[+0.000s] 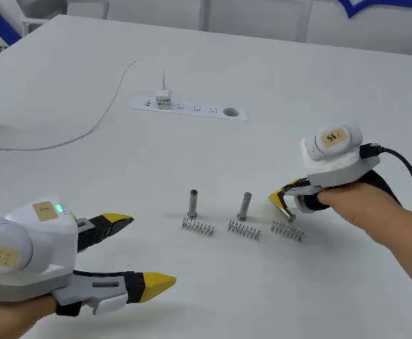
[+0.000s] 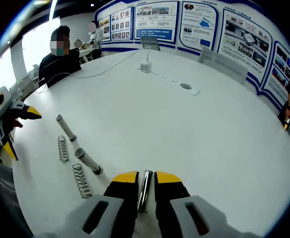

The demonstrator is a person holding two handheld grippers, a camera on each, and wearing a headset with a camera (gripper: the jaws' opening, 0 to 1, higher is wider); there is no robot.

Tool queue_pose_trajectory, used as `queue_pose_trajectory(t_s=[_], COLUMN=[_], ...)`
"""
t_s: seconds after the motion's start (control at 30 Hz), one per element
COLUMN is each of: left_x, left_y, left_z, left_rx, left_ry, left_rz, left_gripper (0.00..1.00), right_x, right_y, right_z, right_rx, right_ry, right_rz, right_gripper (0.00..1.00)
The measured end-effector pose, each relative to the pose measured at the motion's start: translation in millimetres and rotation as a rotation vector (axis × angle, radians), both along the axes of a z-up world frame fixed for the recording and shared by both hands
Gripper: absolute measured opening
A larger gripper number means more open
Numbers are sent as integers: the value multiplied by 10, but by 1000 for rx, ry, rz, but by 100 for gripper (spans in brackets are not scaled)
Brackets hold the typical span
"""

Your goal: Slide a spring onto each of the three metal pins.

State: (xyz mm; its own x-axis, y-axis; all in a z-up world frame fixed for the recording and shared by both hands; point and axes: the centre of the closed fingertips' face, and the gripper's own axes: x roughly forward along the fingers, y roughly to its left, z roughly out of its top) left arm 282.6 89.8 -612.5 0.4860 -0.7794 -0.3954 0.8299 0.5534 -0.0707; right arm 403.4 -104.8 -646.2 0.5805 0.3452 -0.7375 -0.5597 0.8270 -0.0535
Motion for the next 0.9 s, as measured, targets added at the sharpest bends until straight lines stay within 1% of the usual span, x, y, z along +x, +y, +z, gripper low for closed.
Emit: queue_pose_trajectory(t_s=[0.23, 0.37, 0.47, 0.7, 0.9], left_x=[6, 5, 4, 11, 14], left_y=[15, 22, 24, 34, 26], left_z=[-16, -32, -39, -50, -51], left_rx=[-4, -5, -6, -8, -13], left_ry=[5, 9, 12, 15, 17], left_rz=[8, 11, 11, 14, 14], left_gripper=[72, 72, 72, 72, 72], right_x=[17, 14, 42, 35, 14], right_y=[-15, -15, -12, -11, -2], right_z=[-66, -92, -118, -113, -104], right_rx=[-3, -3, 0, 16, 23], right_ry=[23, 33, 40, 61, 65], right_rz=[-30, -37, -39, -54, -54], right_gripper=[11, 11, 11, 10, 9])
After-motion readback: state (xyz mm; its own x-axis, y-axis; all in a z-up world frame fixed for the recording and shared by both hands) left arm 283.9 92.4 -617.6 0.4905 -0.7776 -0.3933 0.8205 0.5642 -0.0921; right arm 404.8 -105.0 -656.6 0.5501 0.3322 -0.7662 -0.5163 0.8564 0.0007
